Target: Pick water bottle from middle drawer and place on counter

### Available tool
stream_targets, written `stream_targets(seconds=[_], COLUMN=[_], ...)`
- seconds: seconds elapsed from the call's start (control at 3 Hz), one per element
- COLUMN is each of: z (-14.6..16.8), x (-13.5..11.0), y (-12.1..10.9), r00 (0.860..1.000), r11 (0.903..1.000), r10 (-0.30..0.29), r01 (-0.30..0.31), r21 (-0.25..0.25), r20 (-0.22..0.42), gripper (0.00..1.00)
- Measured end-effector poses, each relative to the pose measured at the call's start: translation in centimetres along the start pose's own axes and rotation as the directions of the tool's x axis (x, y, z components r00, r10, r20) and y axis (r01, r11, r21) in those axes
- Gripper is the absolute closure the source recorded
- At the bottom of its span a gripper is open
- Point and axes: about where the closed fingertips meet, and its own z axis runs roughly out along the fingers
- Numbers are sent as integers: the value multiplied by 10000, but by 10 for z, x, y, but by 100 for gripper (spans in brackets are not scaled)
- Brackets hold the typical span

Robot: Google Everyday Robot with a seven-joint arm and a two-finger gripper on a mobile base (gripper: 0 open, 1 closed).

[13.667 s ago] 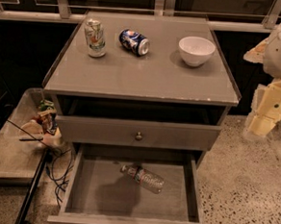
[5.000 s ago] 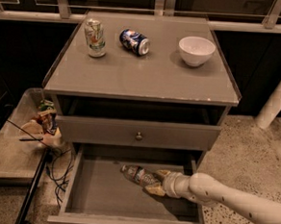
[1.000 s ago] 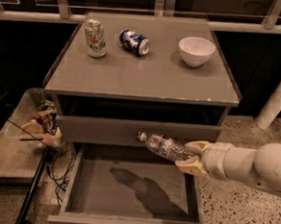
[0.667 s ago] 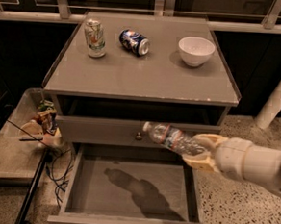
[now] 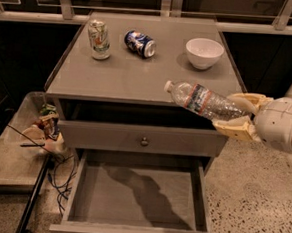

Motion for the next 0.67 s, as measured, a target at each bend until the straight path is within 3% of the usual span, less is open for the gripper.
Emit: stream_targets(seconds=[0.67], z=[10], x=[-10], y=[2], r00=[9994], r11=[9994], r10=[-272], r01=[277], r21=[-198], r20=[233], gripper=[100])
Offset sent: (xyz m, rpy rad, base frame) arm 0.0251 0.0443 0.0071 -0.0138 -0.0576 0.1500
